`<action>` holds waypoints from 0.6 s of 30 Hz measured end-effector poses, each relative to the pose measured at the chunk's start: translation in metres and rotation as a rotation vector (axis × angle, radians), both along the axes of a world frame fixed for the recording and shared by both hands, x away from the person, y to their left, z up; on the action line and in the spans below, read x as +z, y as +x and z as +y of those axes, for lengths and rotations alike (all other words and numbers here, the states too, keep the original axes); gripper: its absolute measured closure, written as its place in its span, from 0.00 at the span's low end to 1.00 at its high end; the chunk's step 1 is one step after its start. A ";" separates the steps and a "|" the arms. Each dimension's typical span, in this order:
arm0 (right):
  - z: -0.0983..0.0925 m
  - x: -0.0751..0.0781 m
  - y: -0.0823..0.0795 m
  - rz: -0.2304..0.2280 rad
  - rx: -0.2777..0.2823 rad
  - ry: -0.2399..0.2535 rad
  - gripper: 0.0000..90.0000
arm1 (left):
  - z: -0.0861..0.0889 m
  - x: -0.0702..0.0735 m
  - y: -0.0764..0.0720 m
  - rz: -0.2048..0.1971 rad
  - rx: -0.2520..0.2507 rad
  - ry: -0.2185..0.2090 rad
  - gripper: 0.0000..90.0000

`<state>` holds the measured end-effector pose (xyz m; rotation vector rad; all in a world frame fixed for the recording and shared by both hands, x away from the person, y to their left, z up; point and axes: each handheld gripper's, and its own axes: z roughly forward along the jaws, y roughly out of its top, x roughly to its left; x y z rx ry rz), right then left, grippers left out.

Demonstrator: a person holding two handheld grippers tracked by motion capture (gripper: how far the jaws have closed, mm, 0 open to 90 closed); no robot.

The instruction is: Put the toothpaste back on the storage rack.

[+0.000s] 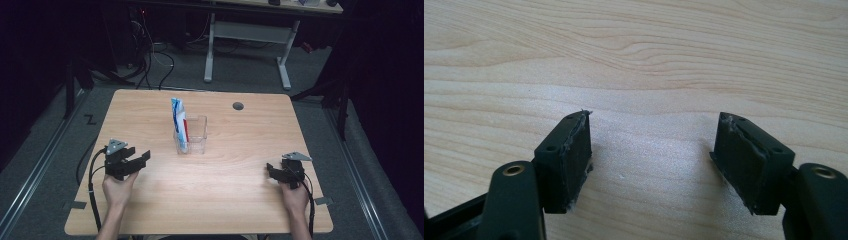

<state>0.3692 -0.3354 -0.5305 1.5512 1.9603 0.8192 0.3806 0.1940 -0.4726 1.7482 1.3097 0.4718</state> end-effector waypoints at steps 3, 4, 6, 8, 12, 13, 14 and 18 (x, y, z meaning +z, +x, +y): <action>0.000 0.000 0.000 -0.001 0.001 -0.001 0.35 | -0.003 -0.003 0.001 0.008 -0.002 0.020 0.42; 0.000 0.000 0.000 0.000 0.000 0.000 0.35 | -0.003 -0.004 0.001 0.012 -0.005 0.015 0.42; 0.000 0.000 0.000 0.000 0.000 0.000 0.35 | -0.005 -0.006 0.002 0.017 -0.005 0.017 0.42; 0.000 0.000 0.000 0.000 0.000 0.000 0.35 | -0.006 -0.009 0.003 0.022 -0.005 0.012 0.42; 0.000 0.000 0.000 0.000 0.000 0.000 0.35 | -0.008 -0.013 0.004 0.037 -0.006 0.011 0.42; 0.000 0.000 0.000 0.000 0.000 0.000 0.35 | -0.008 -0.014 0.005 0.040 -0.007 0.012 0.42; 0.000 0.000 0.000 0.000 0.000 0.000 0.35 | -0.008 -0.014 0.005 0.040 -0.007 0.012 0.42; 0.000 0.000 0.000 0.000 0.000 0.000 0.35 | -0.011 -0.018 0.007 0.051 -0.010 0.022 0.42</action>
